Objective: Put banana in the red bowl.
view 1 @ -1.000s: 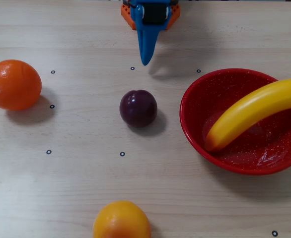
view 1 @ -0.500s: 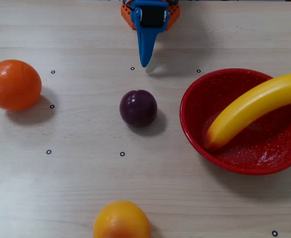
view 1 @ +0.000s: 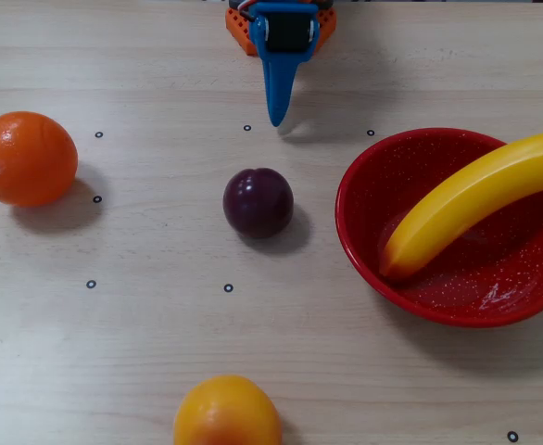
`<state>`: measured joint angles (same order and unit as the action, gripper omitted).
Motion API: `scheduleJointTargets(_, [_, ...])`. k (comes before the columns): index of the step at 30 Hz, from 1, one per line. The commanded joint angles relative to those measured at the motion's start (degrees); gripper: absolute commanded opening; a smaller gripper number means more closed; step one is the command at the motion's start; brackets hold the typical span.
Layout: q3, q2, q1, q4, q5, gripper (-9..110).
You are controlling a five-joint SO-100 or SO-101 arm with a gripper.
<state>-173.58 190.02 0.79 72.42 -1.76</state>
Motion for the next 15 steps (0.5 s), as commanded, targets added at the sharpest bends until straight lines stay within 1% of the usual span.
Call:
scheduleJointTargets(1, [-1.6, 0.8, 1.8, 3.6, 1.8, 0])
scheduleJointTargets(15, [-1.6, 0.8, 2.3, 3.7, 1.8, 0])
